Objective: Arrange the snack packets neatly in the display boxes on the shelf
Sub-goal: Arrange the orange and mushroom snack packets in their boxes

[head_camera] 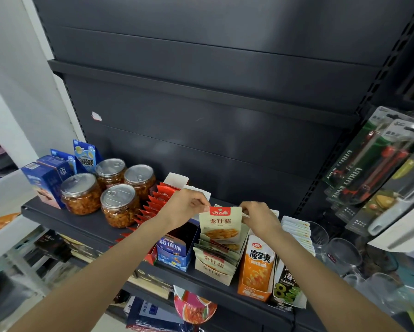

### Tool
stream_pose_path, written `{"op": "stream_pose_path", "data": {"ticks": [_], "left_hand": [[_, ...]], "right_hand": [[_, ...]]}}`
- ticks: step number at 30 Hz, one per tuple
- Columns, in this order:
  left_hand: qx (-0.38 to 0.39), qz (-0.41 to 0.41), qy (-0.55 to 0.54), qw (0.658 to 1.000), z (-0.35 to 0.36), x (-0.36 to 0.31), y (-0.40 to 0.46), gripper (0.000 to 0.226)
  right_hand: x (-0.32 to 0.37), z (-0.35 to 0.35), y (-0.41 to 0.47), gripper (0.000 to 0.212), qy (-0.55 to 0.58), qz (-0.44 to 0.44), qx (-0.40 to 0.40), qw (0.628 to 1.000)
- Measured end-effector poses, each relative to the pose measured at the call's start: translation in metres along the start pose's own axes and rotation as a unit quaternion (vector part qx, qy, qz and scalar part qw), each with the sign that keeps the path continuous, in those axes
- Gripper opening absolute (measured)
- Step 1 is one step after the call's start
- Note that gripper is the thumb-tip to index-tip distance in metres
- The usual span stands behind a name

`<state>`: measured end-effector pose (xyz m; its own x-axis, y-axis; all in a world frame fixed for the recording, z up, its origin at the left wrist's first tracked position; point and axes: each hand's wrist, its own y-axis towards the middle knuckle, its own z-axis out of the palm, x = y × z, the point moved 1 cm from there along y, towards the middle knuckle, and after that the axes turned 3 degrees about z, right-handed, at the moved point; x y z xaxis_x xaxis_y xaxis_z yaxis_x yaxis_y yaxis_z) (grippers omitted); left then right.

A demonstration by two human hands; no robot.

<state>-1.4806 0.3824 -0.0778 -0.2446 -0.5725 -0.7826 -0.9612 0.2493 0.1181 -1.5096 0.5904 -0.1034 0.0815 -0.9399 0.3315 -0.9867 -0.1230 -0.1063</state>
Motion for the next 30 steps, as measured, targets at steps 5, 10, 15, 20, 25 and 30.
{"op": "stream_pose_path", "data": {"ticks": [5,10,15,20,25,30], "left_hand": [[-0.029,0.008,0.002,1.000,-0.003,-0.005,0.000,0.009],[-0.055,0.045,0.022,0.997,-0.013,-0.021,-0.001,0.009],[-0.105,0.060,-0.048,0.991,-0.021,-0.035,0.000,0.008],[-0.086,-0.176,-0.103,0.975,-0.024,-0.024,-0.009,0.037],[-0.008,-0.283,-0.398,0.873,-0.024,-0.020,-0.019,0.034],[-0.062,-0.247,-0.456,0.852,-0.029,-0.019,-0.018,0.018]], "right_hand": [[0.005,-0.016,-0.008,0.025,0.018,-0.031,-0.057,0.998],[0.027,-0.060,-0.034,0.024,0.185,-0.124,-0.069,0.973],[0.038,-0.076,-0.044,0.013,0.118,-0.130,-0.113,0.978],[0.029,-0.090,-0.058,0.014,0.248,-0.111,-0.201,0.941],[0.024,-0.095,-0.067,0.023,0.378,-0.142,-0.185,0.896],[0.021,-0.089,-0.070,0.025,0.343,-0.136,-0.192,0.909]]}}
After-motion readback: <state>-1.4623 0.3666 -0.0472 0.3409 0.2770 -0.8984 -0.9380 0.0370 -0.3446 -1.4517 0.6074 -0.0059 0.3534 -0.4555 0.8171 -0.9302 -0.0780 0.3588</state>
